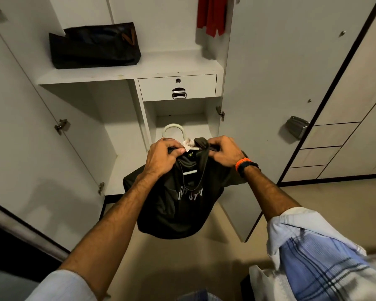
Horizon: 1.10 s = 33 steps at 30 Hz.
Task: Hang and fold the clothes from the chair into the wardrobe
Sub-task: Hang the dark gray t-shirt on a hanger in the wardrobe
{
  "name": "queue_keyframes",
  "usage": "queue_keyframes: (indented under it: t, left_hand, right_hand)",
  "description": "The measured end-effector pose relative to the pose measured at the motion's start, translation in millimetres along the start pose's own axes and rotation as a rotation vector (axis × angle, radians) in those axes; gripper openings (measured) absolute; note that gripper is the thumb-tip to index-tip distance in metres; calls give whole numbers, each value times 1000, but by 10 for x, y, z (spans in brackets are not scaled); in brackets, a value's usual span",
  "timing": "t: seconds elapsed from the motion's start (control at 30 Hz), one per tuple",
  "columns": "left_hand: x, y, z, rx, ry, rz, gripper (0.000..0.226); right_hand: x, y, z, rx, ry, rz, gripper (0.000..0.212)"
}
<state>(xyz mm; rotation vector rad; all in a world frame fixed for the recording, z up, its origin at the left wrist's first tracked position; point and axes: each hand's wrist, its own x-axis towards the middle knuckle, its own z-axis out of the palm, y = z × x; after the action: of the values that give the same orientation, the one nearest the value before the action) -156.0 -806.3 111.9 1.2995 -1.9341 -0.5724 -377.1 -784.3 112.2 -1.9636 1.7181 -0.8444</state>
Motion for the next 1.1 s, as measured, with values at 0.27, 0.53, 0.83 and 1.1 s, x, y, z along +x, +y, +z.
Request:
queue_keyframes:
  t: [0.27, 0.53, 0.83, 1.1]
  left_hand:
    - [-46, -239, -178, -84, -56, -166, 25]
    - [54, -200, -275, -171, 377, -345, 18]
    - [-10, -67, -177, -74, -18, -144, 23]
    - [-14, 27, -10, 250, 38, -58, 16]
  right_hand:
    - [-44, 145, -141, 88, 143, 5, 6]
    - [-139, 245, -193, 127, 128, 44, 6]
    - [-178, 307, -203, 203, 142, 125, 12]
    - [-230, 204, -252, 230, 150, 150, 18]
